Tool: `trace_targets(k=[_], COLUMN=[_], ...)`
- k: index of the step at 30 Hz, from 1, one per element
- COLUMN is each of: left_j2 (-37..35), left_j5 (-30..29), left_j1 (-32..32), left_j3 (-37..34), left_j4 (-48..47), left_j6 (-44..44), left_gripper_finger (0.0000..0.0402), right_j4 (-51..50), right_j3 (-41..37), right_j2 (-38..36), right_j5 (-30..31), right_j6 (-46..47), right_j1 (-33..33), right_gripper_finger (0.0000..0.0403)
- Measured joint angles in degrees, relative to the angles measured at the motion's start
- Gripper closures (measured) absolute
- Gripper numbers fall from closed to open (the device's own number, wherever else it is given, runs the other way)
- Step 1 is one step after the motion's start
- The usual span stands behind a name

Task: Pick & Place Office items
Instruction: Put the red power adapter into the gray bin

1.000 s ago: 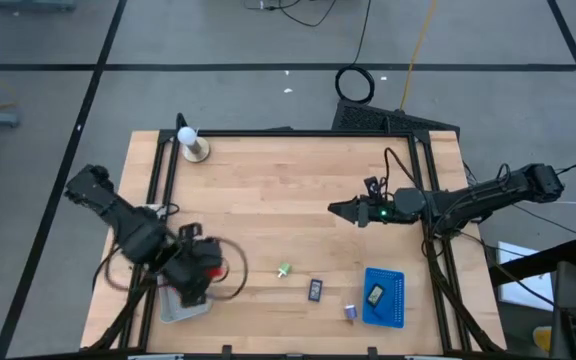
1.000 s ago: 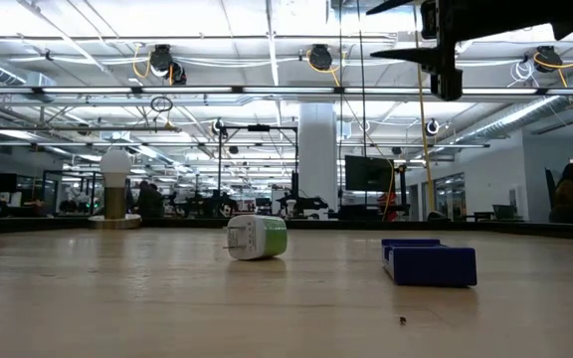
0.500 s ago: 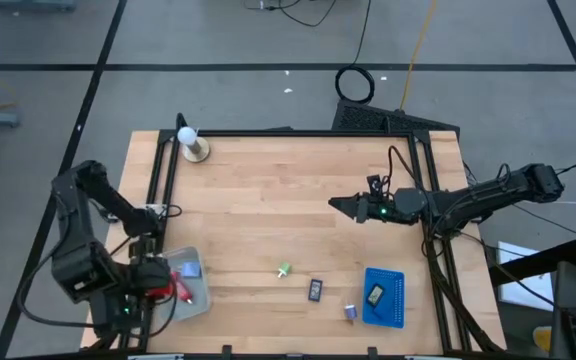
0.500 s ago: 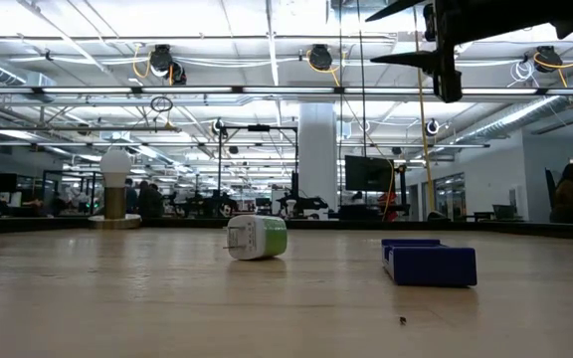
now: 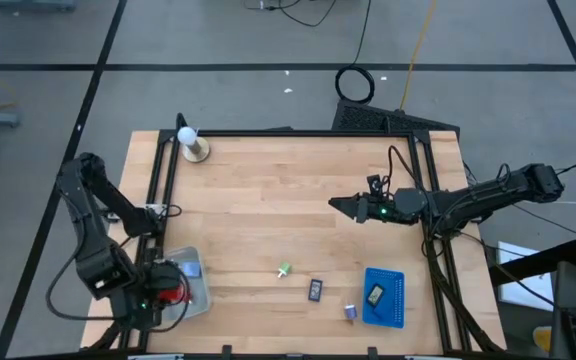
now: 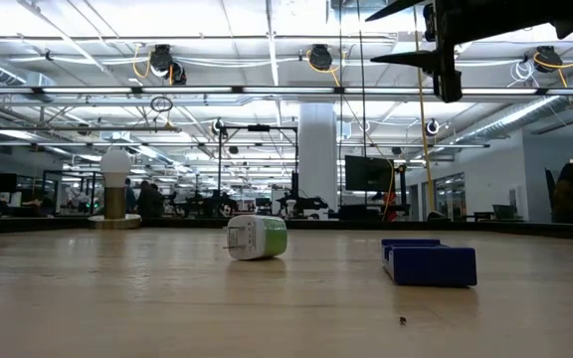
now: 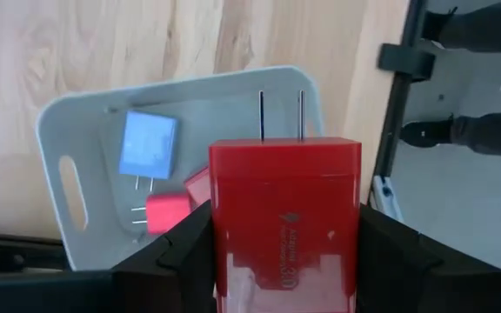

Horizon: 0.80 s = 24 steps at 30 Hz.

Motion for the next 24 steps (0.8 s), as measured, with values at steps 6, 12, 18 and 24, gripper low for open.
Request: trace_targets(k=[6, 12, 18, 24], left_j2=[-6.5, -12.7, -15.3, -15.3], left_j5=[2.3, 2.5, 4.0, 5.4], left_j1=[1.6, 3.0, 4.9, 5.6], left_j3=[-10.8, -19.6, -26.8, -32.6], left_j4=[6.5, 13.1, 18.5, 26.7], left_j6=[-0.7, -1.2, -0.8, -0.5], left_gripper_finger=[0.0193, 0.0193, 0.0193, 0.0193], right_j4=[0.0, 0.0, 0.0, 0.0], right_j3=[0.0, 0.0, 0.0, 0.0], right_j2=[0.0, 0.0, 0.0, 0.0], right_j5=[0.0, 0.0, 0.0, 0.0], right_j6=[0.0, 0.0, 0.0, 0.0], right_j1=[0.0, 0.0, 0.0, 0.0], right_gripper_finger=[0.0193, 0.0193, 0.0193, 0.0193])
